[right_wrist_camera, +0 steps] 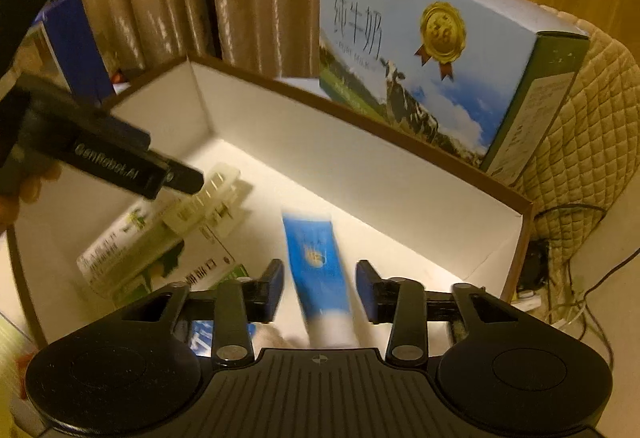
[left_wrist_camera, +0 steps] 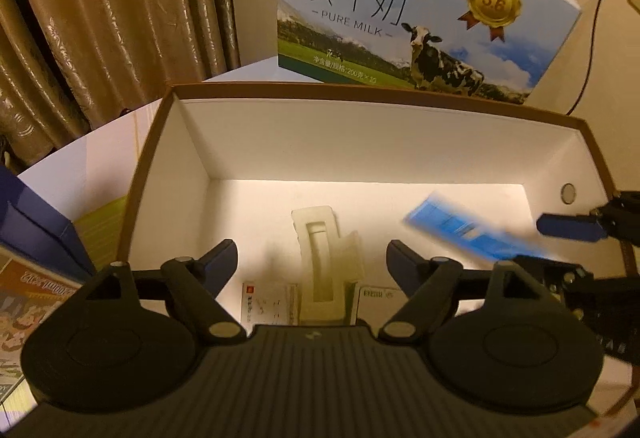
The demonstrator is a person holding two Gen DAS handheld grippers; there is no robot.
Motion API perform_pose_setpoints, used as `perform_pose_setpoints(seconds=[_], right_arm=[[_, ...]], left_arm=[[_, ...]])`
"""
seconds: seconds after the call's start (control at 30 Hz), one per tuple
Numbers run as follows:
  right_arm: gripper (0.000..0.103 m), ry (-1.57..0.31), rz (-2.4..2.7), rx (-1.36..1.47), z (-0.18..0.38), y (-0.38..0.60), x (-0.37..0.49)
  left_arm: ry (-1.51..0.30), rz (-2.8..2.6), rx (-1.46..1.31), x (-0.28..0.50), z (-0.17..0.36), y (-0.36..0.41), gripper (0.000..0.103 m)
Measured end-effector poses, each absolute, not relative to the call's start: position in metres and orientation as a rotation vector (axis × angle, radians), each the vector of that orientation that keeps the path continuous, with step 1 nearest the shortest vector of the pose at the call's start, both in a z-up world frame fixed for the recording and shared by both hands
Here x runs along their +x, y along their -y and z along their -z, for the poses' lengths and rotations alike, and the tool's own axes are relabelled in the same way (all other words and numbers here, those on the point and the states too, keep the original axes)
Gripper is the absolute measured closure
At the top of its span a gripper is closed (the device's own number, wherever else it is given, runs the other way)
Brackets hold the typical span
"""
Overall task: Organize objects
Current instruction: 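Lower the clip and tube into the box and open both grippers, then move both tools back over the remaining items on the table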
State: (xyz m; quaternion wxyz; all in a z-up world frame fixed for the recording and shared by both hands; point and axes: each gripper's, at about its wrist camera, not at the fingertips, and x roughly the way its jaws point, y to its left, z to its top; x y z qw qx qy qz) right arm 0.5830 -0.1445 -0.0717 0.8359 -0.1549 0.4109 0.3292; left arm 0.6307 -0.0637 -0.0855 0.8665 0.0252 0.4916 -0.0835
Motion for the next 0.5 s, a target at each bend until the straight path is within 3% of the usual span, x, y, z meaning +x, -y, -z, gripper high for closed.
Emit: perform_pose_setpoints(seconds=[0.07, 0.17, 0.27, 0.5], right_arm=[[0.049, -0.855, -0.694, -0.306, 0.066, 0.148, 0.58], [0.044, -0.836, -0.686, -0.274, 0.054, 0.156, 0.572], [0.042, -0.827, -0.688, -0.217, 0.042, 0.166, 0.562], [0.038, -0.783, -0.66, -0.104, 0.02, 0.191, 0.528]], left_arm=[[-1.027, 0.171, 0.049, 0.625, 0.081, 0.061, 0.022], [-1.009, 0.187, 0.034, 0.613, 0.07, 0.056, 0.019], [-0.977, 0.199, 0.024, 0.597, 0.056, 0.053, 0.01], [-0.899, 0.201, -0.022, 0.557, 0.025, 0.044, 0.008]])
